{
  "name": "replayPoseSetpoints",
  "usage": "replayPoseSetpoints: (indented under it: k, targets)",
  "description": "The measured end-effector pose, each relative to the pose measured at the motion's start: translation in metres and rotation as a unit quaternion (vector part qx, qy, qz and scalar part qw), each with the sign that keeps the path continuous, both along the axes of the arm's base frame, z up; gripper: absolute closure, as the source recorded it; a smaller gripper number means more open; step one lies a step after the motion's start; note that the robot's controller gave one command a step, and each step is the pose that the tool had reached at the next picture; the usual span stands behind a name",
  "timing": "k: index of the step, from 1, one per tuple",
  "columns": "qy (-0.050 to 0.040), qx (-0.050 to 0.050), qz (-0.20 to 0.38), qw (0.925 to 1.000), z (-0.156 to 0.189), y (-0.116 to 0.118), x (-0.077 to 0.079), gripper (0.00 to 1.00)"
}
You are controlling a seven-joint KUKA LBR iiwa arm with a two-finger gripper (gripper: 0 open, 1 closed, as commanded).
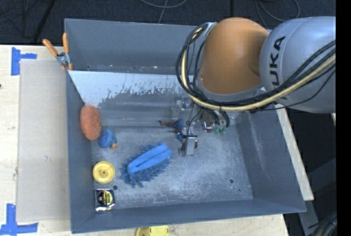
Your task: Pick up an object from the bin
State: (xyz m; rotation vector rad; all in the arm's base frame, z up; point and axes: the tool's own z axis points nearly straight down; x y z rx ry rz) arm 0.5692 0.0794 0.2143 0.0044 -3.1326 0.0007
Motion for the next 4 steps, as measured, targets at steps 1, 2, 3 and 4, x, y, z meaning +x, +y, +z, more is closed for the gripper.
replayPoseSetpoints:
  k: [1, 2, 3, 4]
  targets:
    - [-0.0041, 0.000, -0.001, 1.0000, 0.005, -0.001, 0.001, 0.00]
    - [-0.0052, 0.001, 0.070, 0.9975, -0.036, 0.022, 0.001, 0.00]
    - [-0.0036, 0.001, 0.186, 0.9825, -0.059, 0.079, -0.009, 0.00]
    - [-0.0039, 0.002, 0.255, 0.9669, -0.081, 0.068, -0.008, 0.00]
